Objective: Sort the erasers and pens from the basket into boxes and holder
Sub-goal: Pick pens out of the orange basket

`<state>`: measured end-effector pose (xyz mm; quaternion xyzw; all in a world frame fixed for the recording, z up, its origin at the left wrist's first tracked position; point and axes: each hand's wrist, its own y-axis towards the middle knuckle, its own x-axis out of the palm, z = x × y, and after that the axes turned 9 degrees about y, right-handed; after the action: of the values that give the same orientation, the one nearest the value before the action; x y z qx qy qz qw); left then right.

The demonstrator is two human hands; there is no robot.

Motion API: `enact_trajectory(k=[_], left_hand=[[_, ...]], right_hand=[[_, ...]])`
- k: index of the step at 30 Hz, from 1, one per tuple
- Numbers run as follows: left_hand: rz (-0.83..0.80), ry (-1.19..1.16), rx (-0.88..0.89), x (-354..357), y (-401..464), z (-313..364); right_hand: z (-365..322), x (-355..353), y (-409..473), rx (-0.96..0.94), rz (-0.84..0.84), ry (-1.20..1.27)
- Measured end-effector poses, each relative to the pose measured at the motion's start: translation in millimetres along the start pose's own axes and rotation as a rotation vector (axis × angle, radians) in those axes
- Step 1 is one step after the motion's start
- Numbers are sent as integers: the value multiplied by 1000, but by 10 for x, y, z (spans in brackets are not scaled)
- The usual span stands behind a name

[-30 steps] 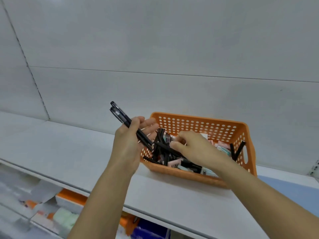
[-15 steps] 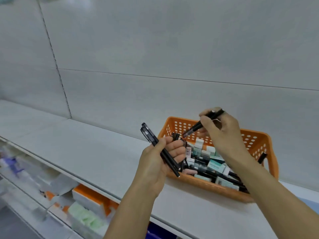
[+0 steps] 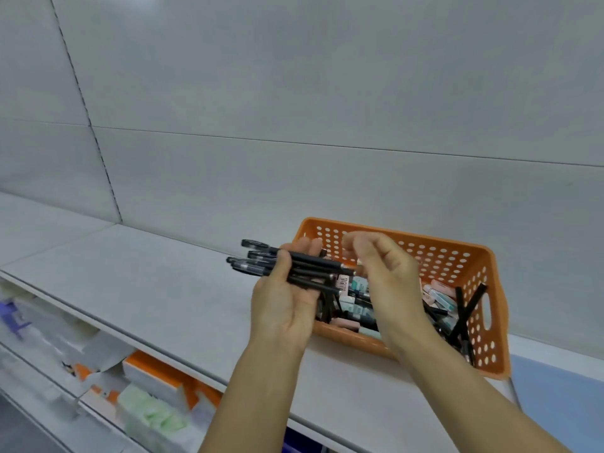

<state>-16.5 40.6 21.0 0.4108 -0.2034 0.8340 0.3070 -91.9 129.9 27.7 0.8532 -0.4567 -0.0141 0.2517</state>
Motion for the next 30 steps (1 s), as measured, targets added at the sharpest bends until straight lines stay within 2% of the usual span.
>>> enact_trajectory(k=[2,3,8,11,13,15,17,21,23,26,30], left_hand=[[53,23,51,-75,20,97],[72,51,75,-115,22,136],[105,196,70,-247,8,194],[96,231,35,-277,17,138],[95,247,28,-294,13,104],[83,250,22,-310,3,99],[68,237,13,-327,-4,113],[46,241,1,-335,-4,131],[17,238,-15,-300,-19,119],[-15,254,-56,-235,-32,60],[-67,246,-154,-137,-17,-29]], right_hand=[[8,-44,141,35,76,-44],[35,-81,228,60,60,-148],[363,-23,467,359,-455,-888],[459,207,470,246,-487,-1256],[479,331,452,174,-469,-1416],[520,354,460,214,-431,-1381],[550,279,496,283,-392,-1207],[471,14,527,508,-176,-506],[389,-82,513,587,-119,-277],[265,-179,504,644,-106,-149],[97,-291,504,575,-165,-145]])
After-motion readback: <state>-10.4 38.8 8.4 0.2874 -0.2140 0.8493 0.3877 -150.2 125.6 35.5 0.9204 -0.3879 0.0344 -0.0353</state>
